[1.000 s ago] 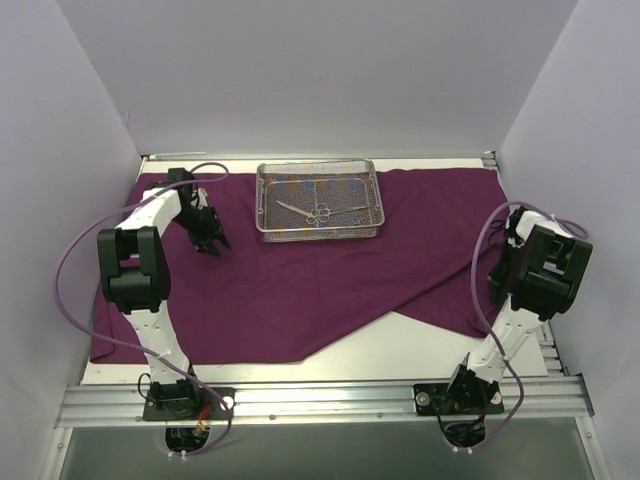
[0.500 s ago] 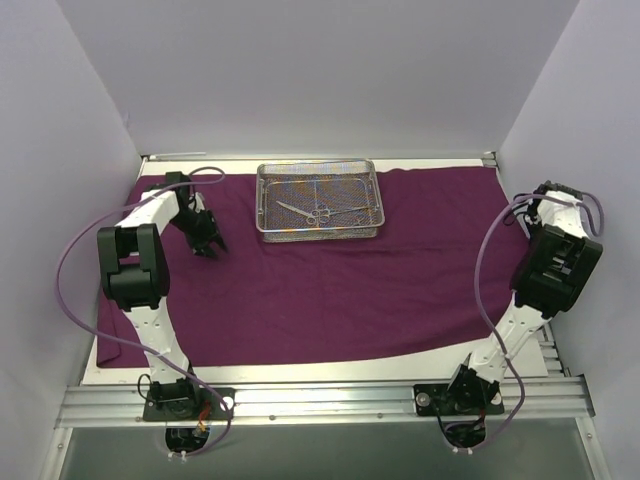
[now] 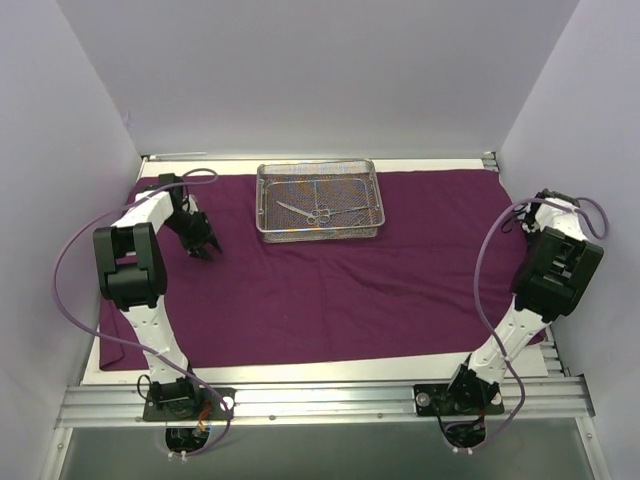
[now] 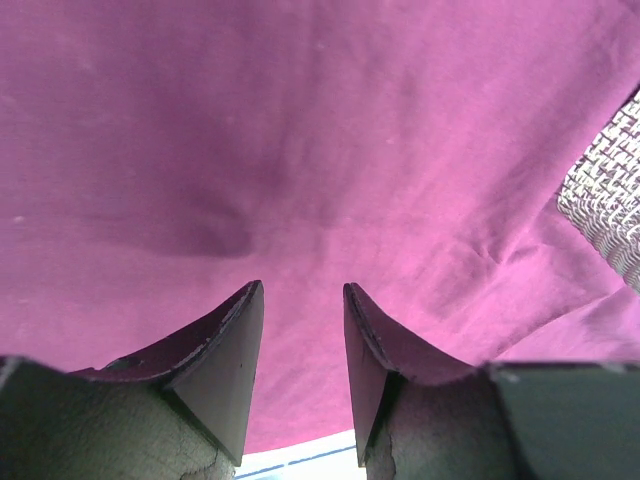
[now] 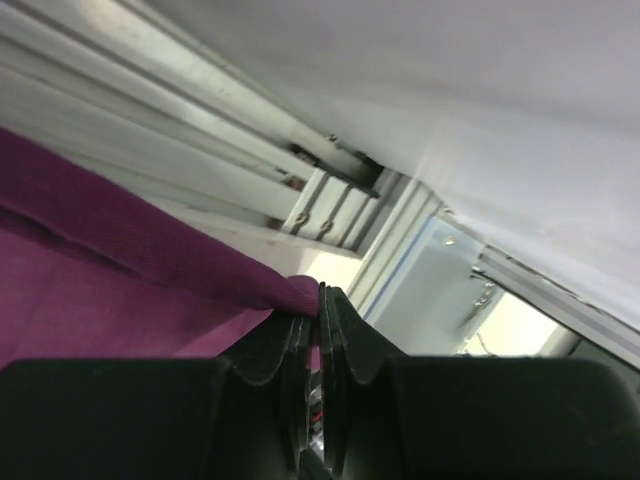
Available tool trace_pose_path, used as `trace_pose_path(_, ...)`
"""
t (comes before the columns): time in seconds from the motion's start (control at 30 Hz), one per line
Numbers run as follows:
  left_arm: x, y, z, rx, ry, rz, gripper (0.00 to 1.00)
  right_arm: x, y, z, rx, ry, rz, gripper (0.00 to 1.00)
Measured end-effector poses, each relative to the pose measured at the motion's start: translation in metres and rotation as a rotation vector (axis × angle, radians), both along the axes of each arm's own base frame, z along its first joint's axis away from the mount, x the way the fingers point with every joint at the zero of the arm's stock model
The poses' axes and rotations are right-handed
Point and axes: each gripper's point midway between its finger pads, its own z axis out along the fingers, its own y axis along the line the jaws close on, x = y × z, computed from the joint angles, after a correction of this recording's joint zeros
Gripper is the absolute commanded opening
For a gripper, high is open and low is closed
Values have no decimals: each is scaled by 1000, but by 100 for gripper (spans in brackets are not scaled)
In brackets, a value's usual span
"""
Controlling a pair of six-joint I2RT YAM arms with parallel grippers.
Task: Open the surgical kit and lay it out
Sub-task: Smooth out the surgical kit at the center of the board.
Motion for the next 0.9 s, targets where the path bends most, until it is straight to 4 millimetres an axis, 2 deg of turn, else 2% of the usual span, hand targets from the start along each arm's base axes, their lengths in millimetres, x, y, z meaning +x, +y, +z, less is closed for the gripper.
trace_pose_path(0.03, 0, 2, 0, 1, 1, 5, 47, 1, 3, -1, 13, -15, -8, 9)
trace_pose_path(0.1, 1, 4, -1, 1, 2, 11, 47, 2, 7, -6, 30, -30, -24, 23)
trace_pose_path(0.13, 1, 5, -1, 1, 4, 12, 47, 2, 8, -7, 36, -30, -30, 31)
trace_pose_path(0.17, 2, 5, -1, 1, 5, 12, 47, 2, 9, -9, 39, -32, -35, 43)
trace_pose_path(0.3, 5, 5, 0, 5, 2, 11, 48, 3, 7, -10, 31, -21, -35, 47)
trace_pose_path(0.4, 7, 7, 2, 11, -1, 12, 48, 12, -1, -5, 5, -28, -24, 47)
trace_pose_path(0.53, 6, 8, 3, 23, 2, 13, 48, 38, 6, 0, 6, -84, 31, 27)
trace_pose_path(0.57, 6, 9, 3, 25, 4, 14, 48, 46, 13, -3, 20, -107, 45, 9)
trace_pose_path(0.6, 6, 9, 3, 26, 6, 14, 48, 54, 20, -7, 41, -131, 58, 1)
trace_pose_path(0.77, 3, 10, 2, 34, 17, 15, 48, 78, 61, -40, 188, -219, 96, 0)
trace_pose_path(0.9, 0, 16, 2, 58, 31, 19, 50, 109, 86, -51, 268, -299, 165, 0)
